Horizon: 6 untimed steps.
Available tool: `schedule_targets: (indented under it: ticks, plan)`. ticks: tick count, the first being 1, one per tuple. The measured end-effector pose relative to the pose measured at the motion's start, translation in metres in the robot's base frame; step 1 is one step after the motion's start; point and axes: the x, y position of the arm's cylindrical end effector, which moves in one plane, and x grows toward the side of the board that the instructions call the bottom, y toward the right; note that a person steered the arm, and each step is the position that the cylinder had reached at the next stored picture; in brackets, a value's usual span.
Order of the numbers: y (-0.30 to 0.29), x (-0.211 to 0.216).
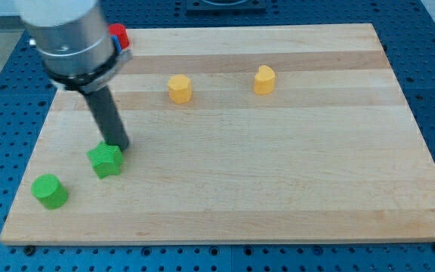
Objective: Slide the green star slightly left
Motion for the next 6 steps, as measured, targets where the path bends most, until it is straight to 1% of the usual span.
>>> schedule_targets:
  ticks: [1, 2, 3, 4, 6]
  plan:
    - [-0.007, 0.0]
    - [0.061, 0.0]
    - [0.107, 0.014]
    - [0.085, 0.034]
    - [0.002, 0.038]
